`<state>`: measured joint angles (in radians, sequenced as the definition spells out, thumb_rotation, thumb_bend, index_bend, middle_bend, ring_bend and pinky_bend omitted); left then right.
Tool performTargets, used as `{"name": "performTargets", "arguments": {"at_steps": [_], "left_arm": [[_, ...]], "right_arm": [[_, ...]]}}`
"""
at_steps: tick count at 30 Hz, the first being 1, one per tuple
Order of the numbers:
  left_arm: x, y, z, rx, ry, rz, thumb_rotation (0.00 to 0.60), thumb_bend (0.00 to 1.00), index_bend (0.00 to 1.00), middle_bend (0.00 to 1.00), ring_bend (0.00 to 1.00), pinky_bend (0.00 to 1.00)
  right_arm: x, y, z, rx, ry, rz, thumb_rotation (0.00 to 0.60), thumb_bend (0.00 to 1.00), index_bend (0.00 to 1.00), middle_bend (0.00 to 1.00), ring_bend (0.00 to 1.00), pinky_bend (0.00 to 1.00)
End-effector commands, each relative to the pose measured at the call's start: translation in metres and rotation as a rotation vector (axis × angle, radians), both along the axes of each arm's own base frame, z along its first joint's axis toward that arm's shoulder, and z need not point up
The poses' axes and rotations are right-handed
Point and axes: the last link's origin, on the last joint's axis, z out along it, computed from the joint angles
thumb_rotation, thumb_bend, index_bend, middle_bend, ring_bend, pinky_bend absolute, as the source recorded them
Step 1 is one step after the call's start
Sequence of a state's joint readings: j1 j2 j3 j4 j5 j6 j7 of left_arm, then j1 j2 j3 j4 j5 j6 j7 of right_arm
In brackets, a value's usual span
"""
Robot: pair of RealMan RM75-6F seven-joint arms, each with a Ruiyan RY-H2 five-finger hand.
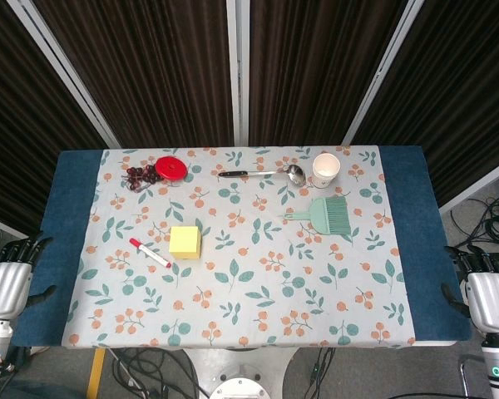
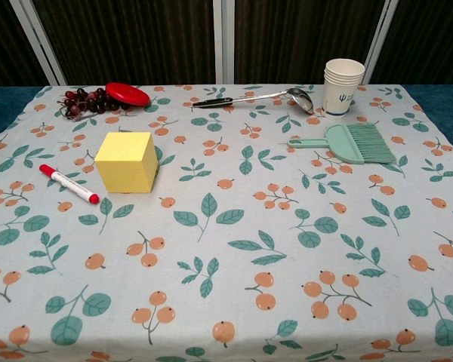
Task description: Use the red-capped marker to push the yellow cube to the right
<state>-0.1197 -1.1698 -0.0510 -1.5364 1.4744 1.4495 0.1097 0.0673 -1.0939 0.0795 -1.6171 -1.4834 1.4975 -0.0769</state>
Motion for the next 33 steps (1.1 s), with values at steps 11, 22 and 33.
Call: {"name": "performTargets", "arguments": {"at_steps": [11, 22, 33], "left_arm": [[0.004, 0.006, 0.001, -0.009, -0.011, -0.033, 0.600, 0.20, 0.24, 0.23, 0.19, 0.19], [0.021, 0.063, -0.011, -0.120, -0.053, -0.191, 0.600, 0.25, 0.28, 0.28, 0.19, 0.19], [0.027, 0.121, -0.060, -0.333, -0.020, -0.247, 0.600, 0.28, 0.29, 0.29, 0.19, 0.19]], "right_arm": [[0.000, 0.004, 0.009, -0.024, -0.002, 0.009, 0.600, 0.22, 0.21, 0.31, 0.14, 0.26], [0.004, 0.000, 0.017, -0.027, -0.005, 0.043, 0.600, 0.22, 0.21, 0.31, 0.14, 0.26], [0.008, 0.000, 0.019, -0.023, -0.007, 0.056, 0.600, 0.22, 0.21, 0.31, 0.14, 0.26]]}}
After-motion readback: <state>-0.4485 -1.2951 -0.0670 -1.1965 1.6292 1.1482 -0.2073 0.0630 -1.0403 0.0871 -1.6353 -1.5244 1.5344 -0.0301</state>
